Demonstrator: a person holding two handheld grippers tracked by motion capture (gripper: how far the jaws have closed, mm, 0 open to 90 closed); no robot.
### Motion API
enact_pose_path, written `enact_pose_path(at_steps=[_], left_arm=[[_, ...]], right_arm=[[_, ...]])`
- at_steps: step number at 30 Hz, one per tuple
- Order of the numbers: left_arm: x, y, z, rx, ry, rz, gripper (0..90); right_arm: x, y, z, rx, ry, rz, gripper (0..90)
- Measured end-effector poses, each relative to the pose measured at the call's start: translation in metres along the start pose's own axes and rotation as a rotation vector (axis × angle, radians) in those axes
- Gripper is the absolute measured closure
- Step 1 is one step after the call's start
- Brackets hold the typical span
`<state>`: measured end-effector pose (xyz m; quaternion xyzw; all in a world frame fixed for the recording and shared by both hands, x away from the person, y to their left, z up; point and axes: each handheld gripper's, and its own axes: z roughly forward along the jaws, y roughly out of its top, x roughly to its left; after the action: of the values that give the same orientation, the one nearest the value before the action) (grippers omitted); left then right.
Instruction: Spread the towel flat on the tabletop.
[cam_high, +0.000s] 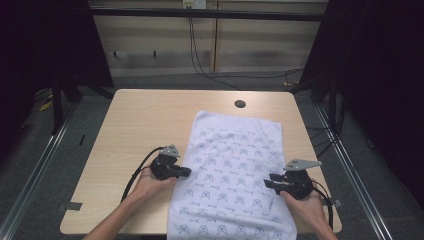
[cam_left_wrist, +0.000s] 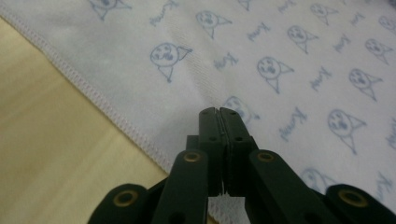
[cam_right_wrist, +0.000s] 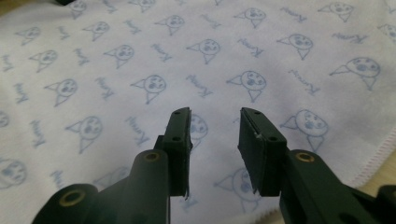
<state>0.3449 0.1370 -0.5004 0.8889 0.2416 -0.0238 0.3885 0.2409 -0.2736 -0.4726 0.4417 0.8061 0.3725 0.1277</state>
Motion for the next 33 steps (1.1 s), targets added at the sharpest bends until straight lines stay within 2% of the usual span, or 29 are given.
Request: enact_pose_path(at_steps=[2,4,6,7,9,11,13,15,18,19,22,23,25,26,28,29,32,33], left_arm=[[-0.009,-0.010,-0.011,0.029,0.008,0.014,89.8],[-0.016,-0.022,-0.020,0.020,0.000,0.007,89.8],[-0.024,-0.037,-0.030,0.005,-0.008,-0.018,89.8],[-0.028,-0.040,-0.034,0.014,0.001,-0.007,89.7],[-0.032,-0.043,-0.036,0.011,0.021,-0.003,89.1],[-0.033,-0.043,-0.036,0.008,0.023,-0.006,86.7],[-0.033,-0.044,-0.036,0.001,0.006,-0.015,84.6],[-0.032,-0.046,-0.036,-0.009,-0.012,-0.023,81.5],[-0.038,-0.049,-0.038,0.004,-0.036,-0.007,86.1],[-0.043,-0.050,-0.038,0.016,-0.023,0.013,86.7],[-0.057,-0.052,-0.041,0.053,-0.027,0.053,89.5],[-0.061,-0.054,-0.043,0.066,-0.044,0.068,90.0],[-0.067,-0.059,-0.045,0.069,-0.084,0.066,90.0],[-0.067,-0.060,-0.046,0.072,-0.087,0.074,90.0],[-0.066,-0.062,-0.050,0.046,-0.108,0.038,90.0],[-0.063,-0.062,-0.052,0.021,-0.099,0.021,83.5],[-0.047,-0.053,-0.055,-0.031,-0.063,-0.015,78.5],[-0.039,-0.047,-0.054,-0.054,-0.042,-0.041,77.3]], right_arm=[[-0.002,0.000,0.007,0.007,0.011,0.009,64.5],[-0.001,0.000,0.009,0.020,0.014,0.006,64.0],[0.002,-0.003,0.009,0.035,0.024,-0.006,63.3],[0.003,-0.005,0.010,0.046,0.020,-0.016,63.4],[0.004,-0.010,0.013,0.082,0.012,-0.028,62.8],[0.006,-0.015,0.016,0.094,0.001,-0.028,59.7],[0.013,-0.017,0.012,0.113,-0.028,-0.065,62.1],[0.018,-0.021,0.009,0.112,-0.035,-0.075,69.6],[0.021,-0.027,0.002,0.117,0.004,-0.055,81.9],[0.023,-0.029,0.000,0.130,0.018,-0.047,84.5],[0.035,-0.034,-0.008,0.169,0.066,-0.065,87.0],[0.038,-0.035,-0.009,0.176,0.076,-0.070,87.4],[0.047,-0.040,-0.014,0.193,0.100,-0.090,87.6],[0.051,-0.043,-0.017,0.206,0.119,-0.090,87.6],[0.055,-0.046,-0.021,0.202,0.127,-0.093,84.9],[0.055,-0.046,-0.021,0.188,0.135,-0.088,78.5],[0.042,-0.037,-0.023,0.093,0.131,-0.061,72.0],[0.038,-0.033,-0.021,0.071,0.118,-0.053,71.0]])
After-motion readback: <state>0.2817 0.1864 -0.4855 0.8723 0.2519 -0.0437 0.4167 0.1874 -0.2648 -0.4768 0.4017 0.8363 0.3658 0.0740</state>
